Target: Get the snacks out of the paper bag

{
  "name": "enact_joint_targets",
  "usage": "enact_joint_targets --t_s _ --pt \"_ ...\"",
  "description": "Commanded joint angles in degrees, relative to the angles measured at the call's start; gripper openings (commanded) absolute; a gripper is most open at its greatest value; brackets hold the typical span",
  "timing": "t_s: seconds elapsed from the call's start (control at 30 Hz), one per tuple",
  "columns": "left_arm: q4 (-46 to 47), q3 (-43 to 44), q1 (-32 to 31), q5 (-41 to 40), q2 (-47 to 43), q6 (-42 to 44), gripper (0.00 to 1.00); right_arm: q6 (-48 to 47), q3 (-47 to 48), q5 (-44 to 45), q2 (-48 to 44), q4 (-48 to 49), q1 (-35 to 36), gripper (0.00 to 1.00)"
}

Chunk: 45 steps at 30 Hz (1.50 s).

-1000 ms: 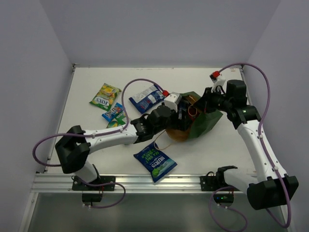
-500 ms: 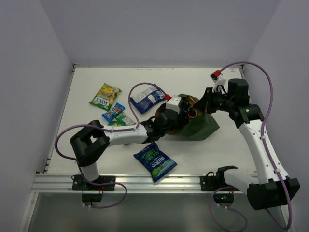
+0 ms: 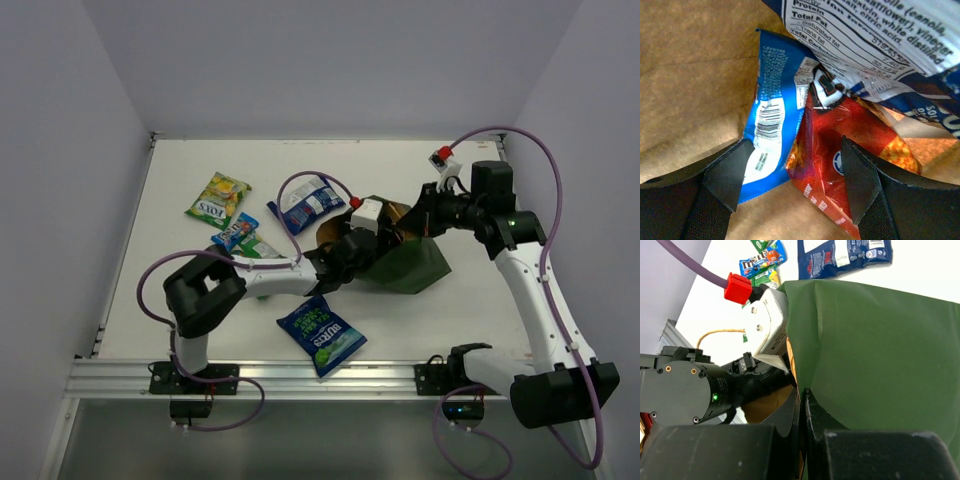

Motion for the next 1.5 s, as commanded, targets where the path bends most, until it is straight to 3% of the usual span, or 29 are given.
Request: enact_joint_targets --t_s 0.0,0.17,0.27,0.37,0.4,0.47,0.5,0.53,0.8,1.13,1.23,1.47 --pt "3.97 2.27 0.18 -7.51 1.5 4.49 0.8 -0.45 1.19 -10.53 -1.07 -0.76 0.69 0.0" --pt "6.18 1.93 0.18 -12.09 2.03 8.88 0.77 -1.51 0.4 -10.81 -1.25 -1.11 0.6 0.0" --pt "7.67 1.92 0.35 -11.74 2.47 10.55 0.68 -1.59 -0.22 -11.42 -1.43 -0.67 0.69 0.0" --pt "7.85 2.62 0.35 -9.99 3.61 11.0 0.48 -1.77 -0.22 -11.77 -1.25 -0.76 0.78 0.0" --pt "7.85 2.8 0.35 -9.81 3.79 11.09 0.33 -1.94 -0.13 -11.86 -1.25 -0.84 0.78 0.0" --pt "7.33 3.15 0.35 -9.72 4.14 11.35 0.17 -2.03 -0.13 -11.16 -1.43 -0.76 0.78 0.0" --pt "7.15 3.15 0.35 -9.72 3.88 11.53 0.03 -2.03 -0.13 -10.81 -1.51 -0.76 0.87 0.0" --pt "6.89 3.07 0.35 -9.72 3.53 11.7 0.0 -2.03 -0.31 -10.11 -1.69 -0.67 0.87 0.0" --pt "5.14 -2.37 0.35 -5.6 -8.93 13.46 0.0 0.68 -2.5 4.36 -2.57 -0.06 0.78 0.0" --pt "-3.13 -4.93 0.35 8.02 -23.19 8.55 0.0 6.31 -4.96 23.45 -1.17 1.79 0.6 0.0" --pt "-6.64 -4.93 0.35 11.98 -27.58 6.61 0.0 7.28 -4.97 27.68 -0.81 1.79 -0.01 0.0" --pt "-19.99 -6.24 1.49 11.38 -38.39 6.52 0.0 8.26 -6.63 29.8 -1.6 2.05 -6.16 0.0"
